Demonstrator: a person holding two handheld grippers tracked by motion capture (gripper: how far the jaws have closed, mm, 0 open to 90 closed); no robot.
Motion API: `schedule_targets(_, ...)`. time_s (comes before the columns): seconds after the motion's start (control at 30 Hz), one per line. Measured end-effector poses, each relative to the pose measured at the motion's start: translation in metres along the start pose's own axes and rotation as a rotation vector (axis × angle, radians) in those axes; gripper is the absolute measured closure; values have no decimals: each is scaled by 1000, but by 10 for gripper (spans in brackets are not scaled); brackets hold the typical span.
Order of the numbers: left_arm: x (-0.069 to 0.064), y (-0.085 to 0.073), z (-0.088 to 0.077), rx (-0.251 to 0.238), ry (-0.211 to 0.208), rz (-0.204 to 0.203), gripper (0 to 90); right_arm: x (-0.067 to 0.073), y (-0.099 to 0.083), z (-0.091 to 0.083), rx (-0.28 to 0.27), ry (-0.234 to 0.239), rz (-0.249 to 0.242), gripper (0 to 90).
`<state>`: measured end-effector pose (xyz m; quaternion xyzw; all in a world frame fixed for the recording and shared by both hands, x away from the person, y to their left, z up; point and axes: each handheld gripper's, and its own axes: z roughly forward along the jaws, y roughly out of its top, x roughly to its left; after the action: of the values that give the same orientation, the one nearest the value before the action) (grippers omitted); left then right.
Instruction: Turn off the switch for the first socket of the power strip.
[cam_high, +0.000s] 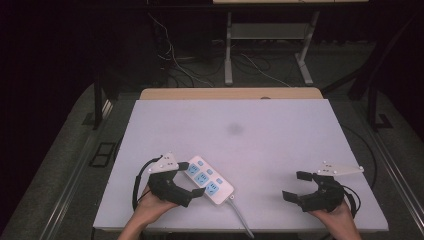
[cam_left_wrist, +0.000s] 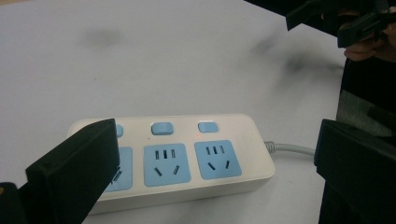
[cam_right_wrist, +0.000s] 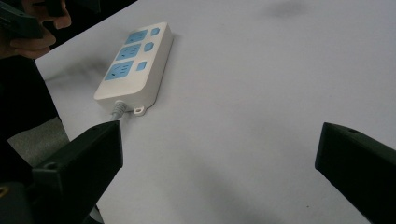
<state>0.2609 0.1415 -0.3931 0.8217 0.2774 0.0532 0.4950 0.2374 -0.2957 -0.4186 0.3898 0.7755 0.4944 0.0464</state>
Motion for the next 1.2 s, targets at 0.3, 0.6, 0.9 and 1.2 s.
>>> schedule_targets(0.3, 0, 9, 10, 46, -14, 32, 0, 0, -1, 1, 7, 2, 1, 7)
schedule_targets(0.6, -1, 17, 22, 91, -35, 51, 0, 1, -1, 2, 16, 6, -10, 7)
schedule_targets(0.9, -1, 22, 33, 141, -52, 74, 0, 1, -1, 2, 25, 7, -11, 7)
schedule_targets(1.2, -4, 33, 42, 194, -69, 109, 0, 1, -1, 3, 31, 10, -15, 7)
